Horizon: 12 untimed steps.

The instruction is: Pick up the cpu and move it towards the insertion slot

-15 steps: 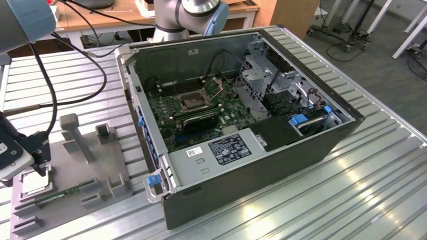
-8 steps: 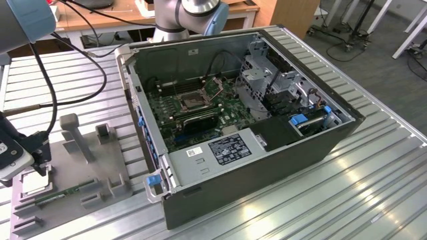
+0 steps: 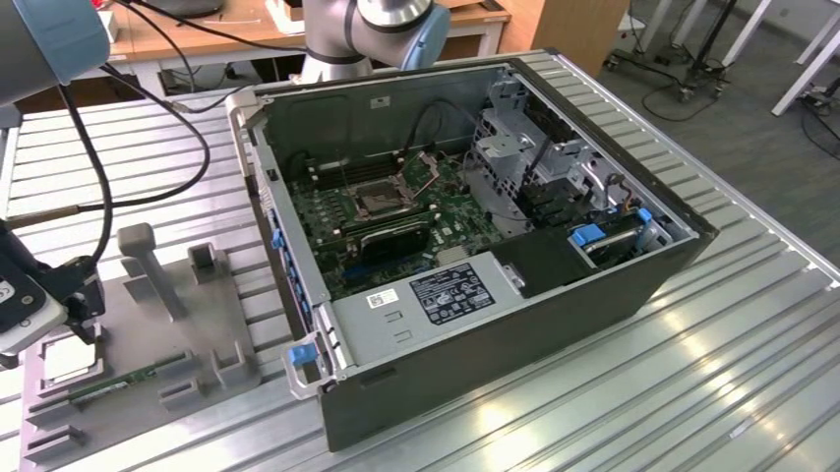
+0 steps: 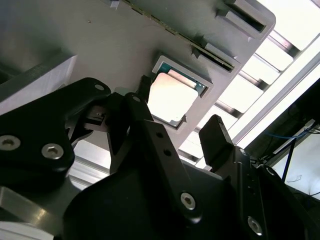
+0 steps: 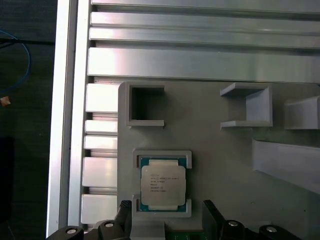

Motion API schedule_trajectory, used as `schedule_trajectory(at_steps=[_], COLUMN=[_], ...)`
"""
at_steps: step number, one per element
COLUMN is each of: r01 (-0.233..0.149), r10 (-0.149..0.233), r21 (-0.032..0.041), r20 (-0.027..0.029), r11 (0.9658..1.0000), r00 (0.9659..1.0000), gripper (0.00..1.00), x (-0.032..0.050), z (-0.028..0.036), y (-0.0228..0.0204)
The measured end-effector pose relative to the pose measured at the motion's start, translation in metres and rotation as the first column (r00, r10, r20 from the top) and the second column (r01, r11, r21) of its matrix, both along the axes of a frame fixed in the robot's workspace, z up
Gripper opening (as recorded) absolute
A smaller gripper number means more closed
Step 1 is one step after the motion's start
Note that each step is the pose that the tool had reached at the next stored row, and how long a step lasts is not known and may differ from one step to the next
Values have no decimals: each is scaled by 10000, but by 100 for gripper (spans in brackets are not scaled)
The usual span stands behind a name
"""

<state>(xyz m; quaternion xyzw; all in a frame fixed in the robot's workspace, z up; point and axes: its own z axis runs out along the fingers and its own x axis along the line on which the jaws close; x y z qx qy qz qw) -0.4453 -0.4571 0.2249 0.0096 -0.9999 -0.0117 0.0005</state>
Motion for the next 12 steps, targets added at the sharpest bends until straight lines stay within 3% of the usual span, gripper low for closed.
schedule_trajectory(at_steps=[7,9,12], r01=[0,0,0], r10=[0,0,0], r21=[-6,-6,-6], r20=[-1,1,0], r11=[10000,10000,10000], r00=[10000,10000,10000], gripper=[66,66,66], x=[0,0,0], z=[-7,-55,-60], y=[0,0,0])
